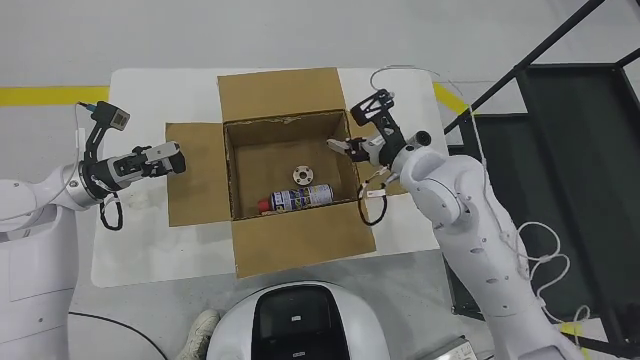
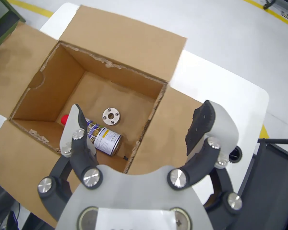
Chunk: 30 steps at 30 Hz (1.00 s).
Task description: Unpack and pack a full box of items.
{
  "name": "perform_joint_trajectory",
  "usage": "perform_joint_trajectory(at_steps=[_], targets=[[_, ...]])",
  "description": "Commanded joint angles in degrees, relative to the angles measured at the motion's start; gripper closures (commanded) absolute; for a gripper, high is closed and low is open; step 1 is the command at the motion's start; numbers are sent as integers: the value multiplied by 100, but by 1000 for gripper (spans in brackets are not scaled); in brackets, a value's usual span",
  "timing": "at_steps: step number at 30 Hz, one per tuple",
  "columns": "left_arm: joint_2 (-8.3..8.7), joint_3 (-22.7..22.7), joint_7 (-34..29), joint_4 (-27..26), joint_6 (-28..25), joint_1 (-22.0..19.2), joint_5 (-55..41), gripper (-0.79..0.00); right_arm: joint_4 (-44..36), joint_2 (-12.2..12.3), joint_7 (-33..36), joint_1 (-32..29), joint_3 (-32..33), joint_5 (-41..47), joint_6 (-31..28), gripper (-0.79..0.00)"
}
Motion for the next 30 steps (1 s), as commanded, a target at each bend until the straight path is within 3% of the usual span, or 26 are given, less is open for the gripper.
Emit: perform_joint_trajectory(at_steps=[1, 30], targets=[[0, 0, 0, 0, 0, 0, 0, -785, 122, -16, 52, 91, -180, 10, -31, -785], [0, 0, 0, 0, 0, 0, 0, -785, 314, -43, 105, 186, -369, 241, -107, -785]])
